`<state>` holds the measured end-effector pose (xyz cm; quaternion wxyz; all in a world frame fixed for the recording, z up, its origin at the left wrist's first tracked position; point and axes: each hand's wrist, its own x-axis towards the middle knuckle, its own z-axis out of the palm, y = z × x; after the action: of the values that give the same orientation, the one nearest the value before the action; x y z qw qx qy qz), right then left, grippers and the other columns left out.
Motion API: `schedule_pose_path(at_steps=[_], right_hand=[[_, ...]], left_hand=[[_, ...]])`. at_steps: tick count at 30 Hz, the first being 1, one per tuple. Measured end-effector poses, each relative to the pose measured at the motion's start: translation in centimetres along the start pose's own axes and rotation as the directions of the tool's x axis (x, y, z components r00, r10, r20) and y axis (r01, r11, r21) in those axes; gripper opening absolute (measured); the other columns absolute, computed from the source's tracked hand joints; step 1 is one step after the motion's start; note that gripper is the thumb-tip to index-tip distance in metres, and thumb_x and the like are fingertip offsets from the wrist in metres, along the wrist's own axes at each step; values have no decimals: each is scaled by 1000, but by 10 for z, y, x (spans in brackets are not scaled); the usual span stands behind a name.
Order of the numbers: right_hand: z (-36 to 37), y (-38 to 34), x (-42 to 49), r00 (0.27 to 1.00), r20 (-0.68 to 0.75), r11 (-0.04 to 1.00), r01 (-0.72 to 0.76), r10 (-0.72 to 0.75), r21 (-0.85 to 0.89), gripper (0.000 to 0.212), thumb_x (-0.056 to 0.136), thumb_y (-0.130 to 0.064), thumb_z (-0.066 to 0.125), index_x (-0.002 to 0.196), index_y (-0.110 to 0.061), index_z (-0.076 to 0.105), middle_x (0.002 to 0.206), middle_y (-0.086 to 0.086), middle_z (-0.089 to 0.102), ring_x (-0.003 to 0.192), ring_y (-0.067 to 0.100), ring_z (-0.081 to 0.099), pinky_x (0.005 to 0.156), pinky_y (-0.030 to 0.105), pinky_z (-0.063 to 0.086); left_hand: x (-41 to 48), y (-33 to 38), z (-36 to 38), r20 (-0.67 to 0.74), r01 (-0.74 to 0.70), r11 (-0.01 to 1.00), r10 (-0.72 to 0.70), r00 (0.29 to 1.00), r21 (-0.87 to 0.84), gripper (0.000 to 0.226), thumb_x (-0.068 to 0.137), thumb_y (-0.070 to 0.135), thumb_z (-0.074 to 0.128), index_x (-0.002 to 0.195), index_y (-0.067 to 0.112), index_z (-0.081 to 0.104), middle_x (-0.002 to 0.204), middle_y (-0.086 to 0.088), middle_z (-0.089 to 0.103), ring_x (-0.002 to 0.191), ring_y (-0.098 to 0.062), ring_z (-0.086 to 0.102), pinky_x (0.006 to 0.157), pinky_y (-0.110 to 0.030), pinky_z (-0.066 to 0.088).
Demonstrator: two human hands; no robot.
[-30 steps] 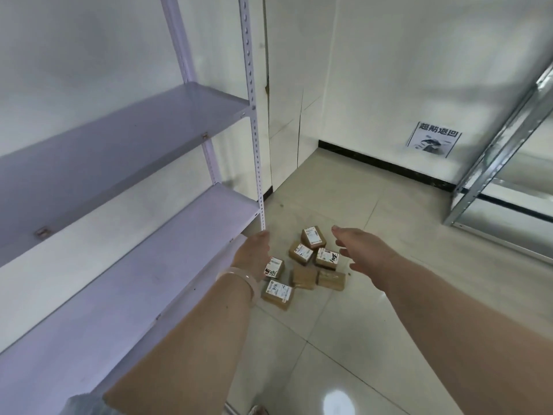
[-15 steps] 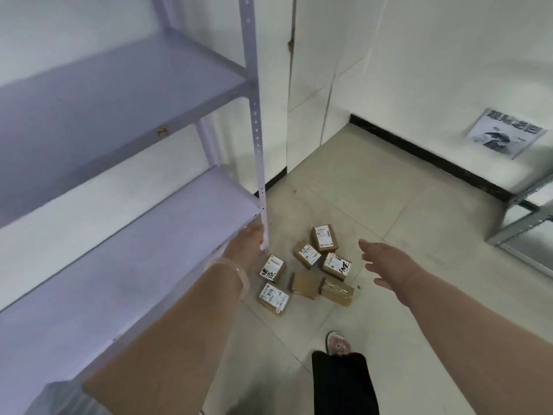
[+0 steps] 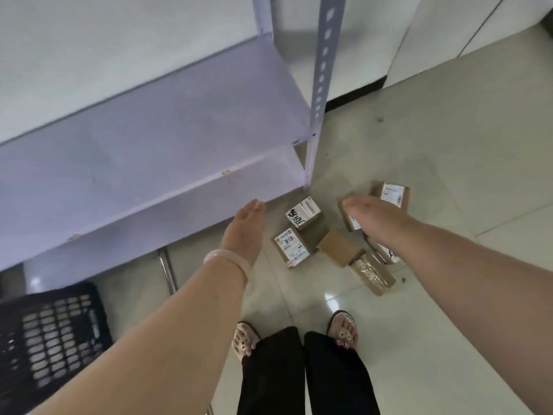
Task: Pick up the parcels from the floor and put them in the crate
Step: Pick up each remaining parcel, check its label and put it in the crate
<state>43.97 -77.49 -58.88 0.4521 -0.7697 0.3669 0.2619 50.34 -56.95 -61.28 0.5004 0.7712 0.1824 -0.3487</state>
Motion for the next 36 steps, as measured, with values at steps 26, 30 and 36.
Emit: schedule_pose_path(at_steps=[26, 30, 36], right_hand=[[294, 206, 296, 971, 144, 981, -193, 189, 10, 44, 101, -37, 39, 142, -22, 43, 141, 8, 50, 114, 20, 53, 88, 24, 42], [290, 173, 258, 981, 112, 980, -170, 159, 102, 25, 101, -35, 39, 105, -26, 61, 99, -1, 68, 79, 5, 59, 53, 10, 39], [250, 72, 176, 994, 103, 988, -54, 40, 142, 33, 101, -42, 32, 129, -34, 49, 104, -10, 65, 79, 4, 58, 60, 12, 39]], left_hand=[[277, -328, 96, 210, 354, 921, -318, 925, -164, 22, 101, 26, 38, 88, 39, 48, 89, 11, 61, 78, -3, 56, 71, -23, 43], [250, -294, 62, 131, 315, 922, -292, 947, -226, 33, 95, 39, 40, 126, 36, 51, 123, -4, 58, 98, -20, 65, 74, -32, 55], [177, -201, -16, 59, 209, 924, -201, 978, -321, 23, 101, 36, 34, 106, 38, 56, 98, 5, 68, 83, -9, 64, 73, -31, 53]])
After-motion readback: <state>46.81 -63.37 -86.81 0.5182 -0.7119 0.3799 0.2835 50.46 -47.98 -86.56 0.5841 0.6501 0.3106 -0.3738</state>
